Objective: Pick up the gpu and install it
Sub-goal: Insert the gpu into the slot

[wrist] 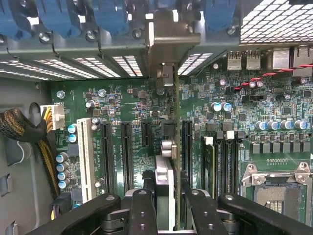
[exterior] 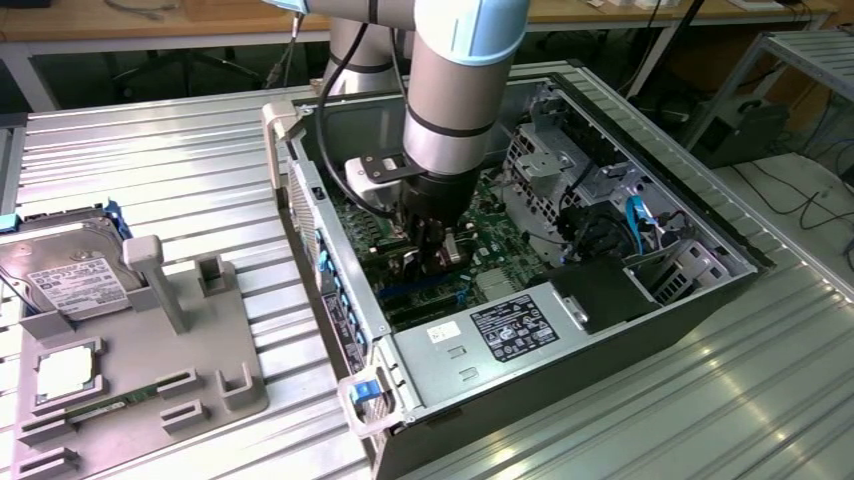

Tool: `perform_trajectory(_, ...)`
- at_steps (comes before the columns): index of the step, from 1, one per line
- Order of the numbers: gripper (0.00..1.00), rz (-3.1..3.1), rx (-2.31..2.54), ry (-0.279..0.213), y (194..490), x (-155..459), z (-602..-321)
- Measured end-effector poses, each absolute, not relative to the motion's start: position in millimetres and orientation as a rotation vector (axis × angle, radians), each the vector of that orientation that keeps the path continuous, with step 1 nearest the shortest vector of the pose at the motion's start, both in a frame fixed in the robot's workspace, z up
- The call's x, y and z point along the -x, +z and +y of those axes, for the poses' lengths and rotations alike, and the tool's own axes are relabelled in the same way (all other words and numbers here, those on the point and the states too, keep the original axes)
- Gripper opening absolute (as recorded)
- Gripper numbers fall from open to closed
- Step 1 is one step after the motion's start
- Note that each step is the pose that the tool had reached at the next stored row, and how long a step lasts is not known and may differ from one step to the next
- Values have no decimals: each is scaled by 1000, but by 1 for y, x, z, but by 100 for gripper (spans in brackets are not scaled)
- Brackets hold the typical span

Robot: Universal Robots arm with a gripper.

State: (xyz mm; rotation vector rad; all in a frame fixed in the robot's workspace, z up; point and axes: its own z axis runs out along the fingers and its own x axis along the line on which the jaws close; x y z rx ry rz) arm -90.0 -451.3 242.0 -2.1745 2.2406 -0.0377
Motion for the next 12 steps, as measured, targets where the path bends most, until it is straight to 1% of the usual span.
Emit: perform_trajectory(12,29,2241,2174,-38,244,88,-451)
